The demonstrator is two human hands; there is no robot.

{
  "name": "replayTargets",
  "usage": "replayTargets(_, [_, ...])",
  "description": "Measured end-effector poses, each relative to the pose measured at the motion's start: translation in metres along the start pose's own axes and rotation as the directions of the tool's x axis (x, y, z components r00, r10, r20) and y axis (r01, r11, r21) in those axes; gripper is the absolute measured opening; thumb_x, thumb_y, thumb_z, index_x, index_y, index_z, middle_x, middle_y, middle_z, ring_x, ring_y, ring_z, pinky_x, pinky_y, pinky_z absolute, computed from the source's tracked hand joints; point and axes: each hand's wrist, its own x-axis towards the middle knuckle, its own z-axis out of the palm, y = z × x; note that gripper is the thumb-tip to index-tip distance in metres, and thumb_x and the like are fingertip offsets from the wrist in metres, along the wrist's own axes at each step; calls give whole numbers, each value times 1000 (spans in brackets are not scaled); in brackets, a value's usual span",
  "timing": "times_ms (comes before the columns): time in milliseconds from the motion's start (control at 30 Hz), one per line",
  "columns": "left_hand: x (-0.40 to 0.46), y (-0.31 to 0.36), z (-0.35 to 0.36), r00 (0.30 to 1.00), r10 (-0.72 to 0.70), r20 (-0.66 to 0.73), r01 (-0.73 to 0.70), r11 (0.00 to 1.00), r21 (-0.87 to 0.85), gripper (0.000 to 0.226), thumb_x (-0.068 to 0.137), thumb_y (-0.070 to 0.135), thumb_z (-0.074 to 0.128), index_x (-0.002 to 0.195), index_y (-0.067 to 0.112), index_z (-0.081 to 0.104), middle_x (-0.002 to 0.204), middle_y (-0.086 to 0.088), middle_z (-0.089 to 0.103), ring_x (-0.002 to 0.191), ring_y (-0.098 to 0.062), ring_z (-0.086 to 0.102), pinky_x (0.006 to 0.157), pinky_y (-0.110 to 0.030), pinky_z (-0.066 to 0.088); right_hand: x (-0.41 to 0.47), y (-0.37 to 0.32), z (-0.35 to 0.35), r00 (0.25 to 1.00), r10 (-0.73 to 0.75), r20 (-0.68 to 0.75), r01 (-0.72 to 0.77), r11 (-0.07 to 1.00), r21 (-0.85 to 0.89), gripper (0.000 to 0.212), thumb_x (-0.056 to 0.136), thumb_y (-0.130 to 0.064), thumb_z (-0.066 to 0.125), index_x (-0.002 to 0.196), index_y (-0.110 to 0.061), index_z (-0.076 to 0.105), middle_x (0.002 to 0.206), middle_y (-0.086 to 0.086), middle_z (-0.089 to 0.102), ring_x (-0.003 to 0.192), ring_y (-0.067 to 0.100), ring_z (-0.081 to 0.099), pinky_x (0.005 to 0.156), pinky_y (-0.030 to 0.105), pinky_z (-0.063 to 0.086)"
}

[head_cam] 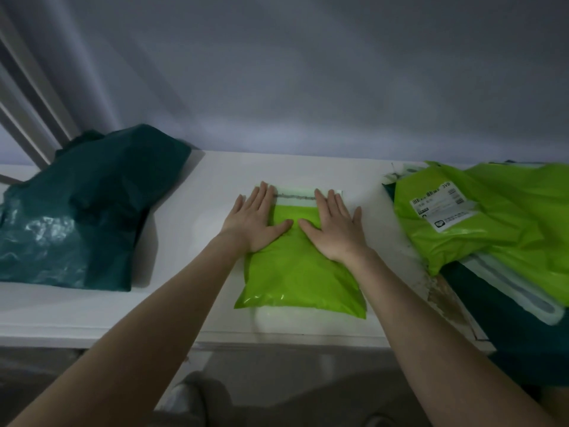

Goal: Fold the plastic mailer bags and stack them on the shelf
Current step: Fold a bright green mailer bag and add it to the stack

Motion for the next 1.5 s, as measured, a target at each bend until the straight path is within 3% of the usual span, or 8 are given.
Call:
replayTargets(167, [-16, 0, -12, 947, 64, -315, -89, 994, -65, 68, 94, 57, 30, 147, 16, 20, 157, -9, 13, 144, -23, 17, 117, -40, 11, -4, 4, -17, 991, 6, -132, 53, 897, 438, 63, 97, -41, 42, 150, -21, 15, 159, -1, 2, 147, 18, 2, 119, 41, 4])
replayTargets(267, [-29, 6, -29, 927, 15, -374, -89, 979, -181, 54, 95, 45, 40, 137, 12, 38, 144, -13, 32, 128, -32, 41, 106, -43, 35, -19, 7, -34, 985, 34, -169, 46, 892, 450, 55, 95, -23, 51, 144, -13, 29, 154, 6, 21, 142, 24, 17, 114, 31, 16])
replayTargets(467, [-53, 0, -53, 982, -189, -29, 169, 927, -336, 54, 94, 42, 46, 137, 11, 35, 136, -17, 43, 119, -32, 49, 97, -35, 36, -51, 10, -53, 989, 143, -34, -112, 880, 462, 53, 89, -19, 55, 137, -9, 33, 134, 18, 40, 124, 31, 43, 97, 33, 37])
replayTargets(633, [-67, -6, -46, 954, -281, 103, 296, 836, -461, 54, 92, 40, 52, 136, 12, 37, 135, -11, 49, 119, -28, 49, 94, -33, 39, -69, 10, -50, 970, 231, 75, -233, 804, 547, 54, 90, -20, 55, 137, -9, 32, 129, 15, 46, 103, 23, 49, 79, 24, 34])
replayTargets(933, [-61, -4, -39, 909, -344, 237, 348, 310, -885, 47, 87, 14, 65, 129, 5, 46, 93, -7, 56, 77, -12, 55, 69, -19, 50, -64, -1, -40, 907, 392, 152, -361, 543, 758, 58, 79, -9, 65, 128, -11, 34, 111, 10, 47, 105, 28, 55, 93, 43, 49])
replayTargets(1067, [-60, -2, -41, 927, -297, 228, 325, 338, -883, 17, 84, 8, 66, 100, 9, 64, 98, -11, 60, 73, -13, 54, 55, -11, 49, -58, -3, -43, 903, 399, 161, -370, 532, 761, 61, 79, -4, 65, 130, -9, 32, 106, 6, 41, 101, 25, 51, 89, 37, 47])
replayTargets(1433, [-58, -1, -46, 934, -308, 184, 285, 326, -901, 14, 81, 5, 68, 79, 19, 65, 54, 8, 59, 49, -5, 47, 39, -14, 29, -52, 5, -50, 901, 428, 70, -329, 569, 754, 64, 75, -2, 72, 131, -8, 42, 128, 10, 51, 114, 26, 52, 80, 24, 39])
replayTargets(1500, [-58, -1, -47, 930, -313, 193, 283, 275, -919, 15, 81, 1, 67, 78, 15, 65, 43, 7, 59, 38, 0, 52, 36, -10, 35, -51, 6, -52, 898, 431, 87, -336, 546, 767, 59, 73, -1, 74, 124, -9, 47, 116, 12, 58, 91, 24, 61, 66, 22, 44])
